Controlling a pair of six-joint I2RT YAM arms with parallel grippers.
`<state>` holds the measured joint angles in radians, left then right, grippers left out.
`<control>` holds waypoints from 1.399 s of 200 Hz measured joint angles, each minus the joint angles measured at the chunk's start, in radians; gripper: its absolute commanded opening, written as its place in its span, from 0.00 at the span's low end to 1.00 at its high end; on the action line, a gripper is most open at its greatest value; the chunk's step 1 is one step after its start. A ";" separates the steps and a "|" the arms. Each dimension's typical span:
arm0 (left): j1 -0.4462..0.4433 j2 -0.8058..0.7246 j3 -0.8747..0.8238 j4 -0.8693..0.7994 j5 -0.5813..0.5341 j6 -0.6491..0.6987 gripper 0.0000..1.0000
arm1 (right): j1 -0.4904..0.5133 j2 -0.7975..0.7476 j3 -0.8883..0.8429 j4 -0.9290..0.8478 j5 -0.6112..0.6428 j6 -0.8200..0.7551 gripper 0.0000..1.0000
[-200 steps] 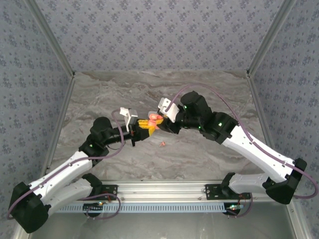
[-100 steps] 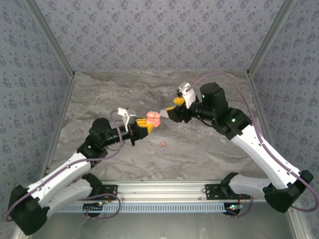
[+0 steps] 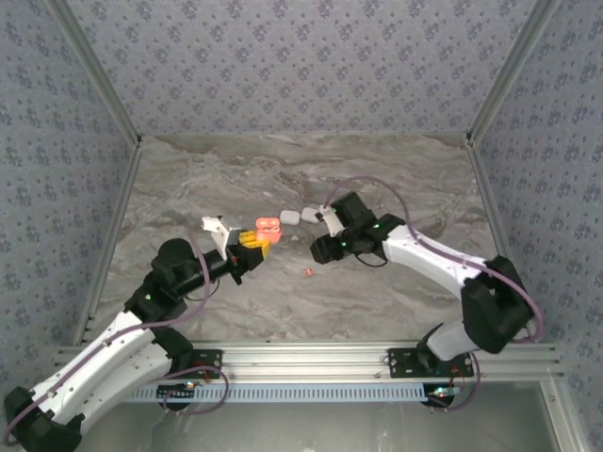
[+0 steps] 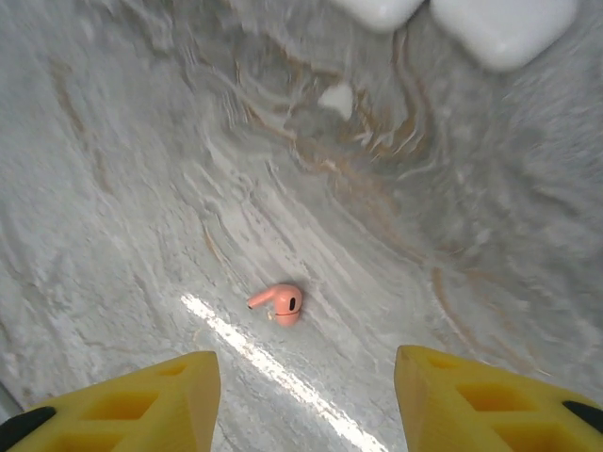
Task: Insert the wireless bluetooth earbuds into the charging case
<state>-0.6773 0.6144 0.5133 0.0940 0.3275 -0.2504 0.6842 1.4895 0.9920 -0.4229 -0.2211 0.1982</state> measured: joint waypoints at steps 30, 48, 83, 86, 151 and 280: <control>0.000 -0.007 -0.008 -0.025 -0.011 0.000 0.02 | 0.034 0.127 0.022 0.025 0.003 -0.003 0.51; 0.000 -0.007 -0.009 -0.032 -0.011 0.000 0.02 | 0.050 0.192 0.049 0.033 0.009 -0.003 0.49; 0.000 -0.007 -0.009 -0.037 -0.015 0.003 0.02 | 0.075 0.269 0.080 0.039 0.016 -0.003 0.47; 0.000 -0.007 -0.009 -0.039 -0.015 0.004 0.02 | 0.076 0.273 0.082 0.039 0.016 -0.003 0.46; 0.000 -0.007 -0.009 -0.041 -0.015 0.008 0.02 | 0.096 0.333 0.100 0.038 0.031 -0.003 0.39; 0.000 -0.007 -0.013 -0.042 -0.015 0.007 0.02 | 0.111 0.340 0.109 0.027 0.043 -0.003 0.31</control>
<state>-0.6773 0.6075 0.5003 0.0521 0.3126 -0.2432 0.7948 1.8290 1.1007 -0.3954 -0.1776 0.1951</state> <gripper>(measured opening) 0.187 0.315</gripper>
